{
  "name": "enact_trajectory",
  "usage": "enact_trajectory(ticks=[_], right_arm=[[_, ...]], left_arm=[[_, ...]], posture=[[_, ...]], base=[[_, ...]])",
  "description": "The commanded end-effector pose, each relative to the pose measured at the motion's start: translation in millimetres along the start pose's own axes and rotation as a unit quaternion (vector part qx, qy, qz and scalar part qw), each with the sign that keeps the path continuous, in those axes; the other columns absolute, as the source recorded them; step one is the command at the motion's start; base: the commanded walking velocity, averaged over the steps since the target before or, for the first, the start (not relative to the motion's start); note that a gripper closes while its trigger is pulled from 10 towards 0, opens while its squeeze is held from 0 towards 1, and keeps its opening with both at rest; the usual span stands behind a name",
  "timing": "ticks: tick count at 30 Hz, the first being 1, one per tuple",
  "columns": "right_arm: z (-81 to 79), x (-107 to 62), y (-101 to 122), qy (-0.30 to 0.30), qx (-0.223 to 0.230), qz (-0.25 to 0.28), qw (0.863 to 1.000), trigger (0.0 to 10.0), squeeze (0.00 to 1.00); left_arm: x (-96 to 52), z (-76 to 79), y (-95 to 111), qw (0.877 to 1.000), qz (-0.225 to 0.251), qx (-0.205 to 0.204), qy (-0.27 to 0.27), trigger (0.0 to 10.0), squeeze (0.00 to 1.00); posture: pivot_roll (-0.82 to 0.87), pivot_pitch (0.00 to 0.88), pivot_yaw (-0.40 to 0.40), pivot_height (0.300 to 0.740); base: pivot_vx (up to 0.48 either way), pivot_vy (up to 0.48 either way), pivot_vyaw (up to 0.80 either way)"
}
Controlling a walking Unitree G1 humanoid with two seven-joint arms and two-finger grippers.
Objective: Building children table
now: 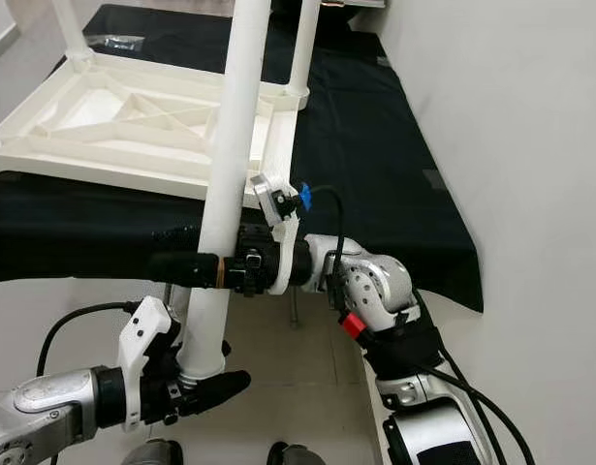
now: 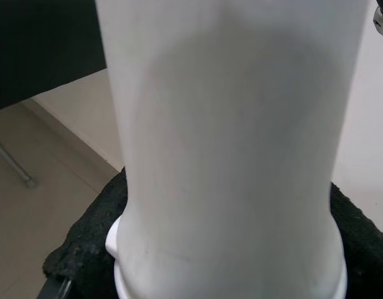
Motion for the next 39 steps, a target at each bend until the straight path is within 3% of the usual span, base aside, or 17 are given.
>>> enact_trajectory(ticks=[1, 15, 16, 17, 18, 35, 36, 39], right_arm=[[-3.9, 1.6, 2.3, 0.016, 0.003, 0.000, 1.000, 10.0, 0.00], [-10.7, 1.6, -4.8, 0.037, 0.008, -0.016, 0.999, 10.0, 0.00], [-10.8, 1.8, -5.0, 0.037, 0.009, -0.016, 0.999, 5.3, 0.00], [-10.8, 1.8, -5.0, 0.037, 0.009, -0.016, 0.999, 5.3, 0.00], [-10.8, 1.9, -5.3, 0.038, 0.008, -0.016, 0.999, 0.0, 0.00], [-11.2, 1.7, -4.9, 0.039, 0.009, -0.014, 0.999, 0.0, 0.00], [-11.2, 1.4, -4.3, 0.038, 0.009, -0.012, 0.999, 0.0, 0.00], [-10.6, -0.3, -1.9, 0.036, 0.006, -0.009, 0.999, 0.0, 0.00]], left_arm=[[0.4, 8.1, -1.6, 1.000, -0.006, -0.001, -0.015, 10.0, 0.00], [0.1, 8.7, -2.3, 1.000, -0.008, -0.007, -0.017, 10.0, 0.00], [0.1, 8.7, -2.4, 1.000, -0.009, -0.006, -0.017, 10.0, 0.00], [0.1, 8.7, -2.4, 1.000, -0.009, -0.006, -0.017, 10.0, 0.00], [0.1, 8.6, -2.5, 1.000, -0.009, -0.008, -0.017, 10.0, 0.00], [1.6, 2.6, -10.2, 0.999, -0.034, -0.019, -0.005, 10.0, 0.00], [1.5, 0.9, -10.6, 0.999, -0.032, -0.019, 0.001, 10.0, 1.00], [0.7, 0.8, -11.6, 0.999, -0.031, -0.014, 0.001, 10.0, 1.00]], posture=[[0.13, 0.180, -0.093, 0.740], [0.12, 0.180, -0.087, 0.740], [0.12, 0.180, -0.087, 0.740], [0.12, 0.180, -0.087, 0.740], [0.12, 0.180, -0.087, 0.740], [0.12, 0.191, -0.085, 0.740], [0.12, 0.187, -0.085, 0.740], [0.12, 0.184, -0.085, 0.740]], base=[[0.000, 0.000, 0.00], [0.000, 0.000, 0.00], [0.000, 0.000, 0.00], [0.000, 0.000, 0.00], [0.000, 0.000, 0.00], [0.000, 0.000, 0.00], [0.000, 0.000, 0.00], [0.000, 0.000, 0.00]])
Point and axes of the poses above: a point about 5 cm out from each wrist's last joint towards the gripper, its own x axis pointing out of the wrist towards the gripper, its own y axis along the axis of the wrist's last joint, z = x × y, the point moved 6 cm from there along x, pointing out of the wrist towards the gripper, and after that the axes turned 8 degrees about -x, right-handed, at the moved point
